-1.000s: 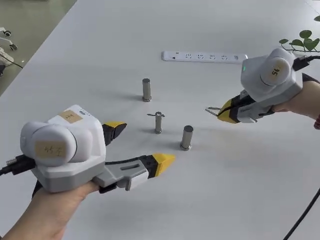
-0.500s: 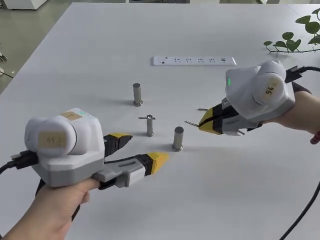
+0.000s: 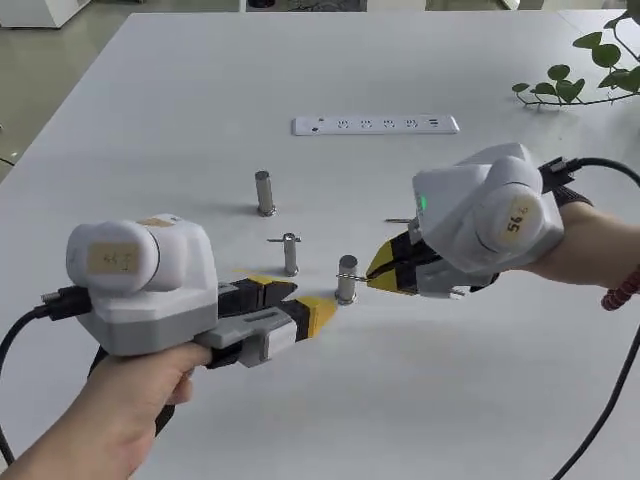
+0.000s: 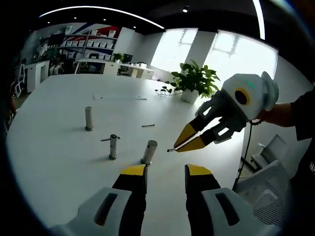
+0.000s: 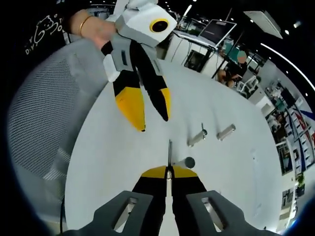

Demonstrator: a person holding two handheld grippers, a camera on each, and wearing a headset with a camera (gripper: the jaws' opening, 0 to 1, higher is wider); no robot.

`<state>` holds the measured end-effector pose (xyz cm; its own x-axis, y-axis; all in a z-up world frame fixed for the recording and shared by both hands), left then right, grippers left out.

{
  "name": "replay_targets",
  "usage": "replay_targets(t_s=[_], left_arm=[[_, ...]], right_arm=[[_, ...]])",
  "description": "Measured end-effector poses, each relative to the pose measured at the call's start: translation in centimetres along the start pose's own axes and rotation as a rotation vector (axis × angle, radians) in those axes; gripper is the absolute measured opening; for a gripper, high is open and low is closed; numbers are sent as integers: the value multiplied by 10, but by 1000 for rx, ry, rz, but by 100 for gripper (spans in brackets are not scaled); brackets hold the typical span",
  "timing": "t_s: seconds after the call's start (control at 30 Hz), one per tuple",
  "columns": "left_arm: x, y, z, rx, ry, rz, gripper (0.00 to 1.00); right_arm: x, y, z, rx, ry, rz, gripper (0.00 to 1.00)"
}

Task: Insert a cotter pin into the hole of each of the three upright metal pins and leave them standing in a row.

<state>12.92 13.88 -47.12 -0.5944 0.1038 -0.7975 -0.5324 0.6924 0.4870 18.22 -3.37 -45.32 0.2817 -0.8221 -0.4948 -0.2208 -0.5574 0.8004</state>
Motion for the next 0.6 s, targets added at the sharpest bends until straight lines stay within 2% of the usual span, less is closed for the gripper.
replay_targets(t_s=[0.1,0.3,0.5,0.6], left_arm=[[1,-2,-2,23,28,7,26],[3,-4,-1,35,79,17,20],[2,-4,0,66,161,-7,15],[1,-4,-1,74,171,-7,11]], right_arm=[[-2,-1,2,3,42,1,0],[-9,-3,7,4,96,-9,0],[-16,-4,12,0,151,-22,0],[-18,-4,13,-1,164,-28,0]])
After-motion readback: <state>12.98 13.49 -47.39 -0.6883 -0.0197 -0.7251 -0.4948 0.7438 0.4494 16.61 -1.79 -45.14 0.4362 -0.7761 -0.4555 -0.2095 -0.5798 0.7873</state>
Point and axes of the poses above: the centre of the closed fingertips' face, and the gripper's own axes: y roughly backward along the fingers, z roughly to its left, x roughly out of its underside, the point moved 10 cm from there along y, roughly backward along the fingers, and after that the axes turned 4 degrees about z, right-handed, at the moved point
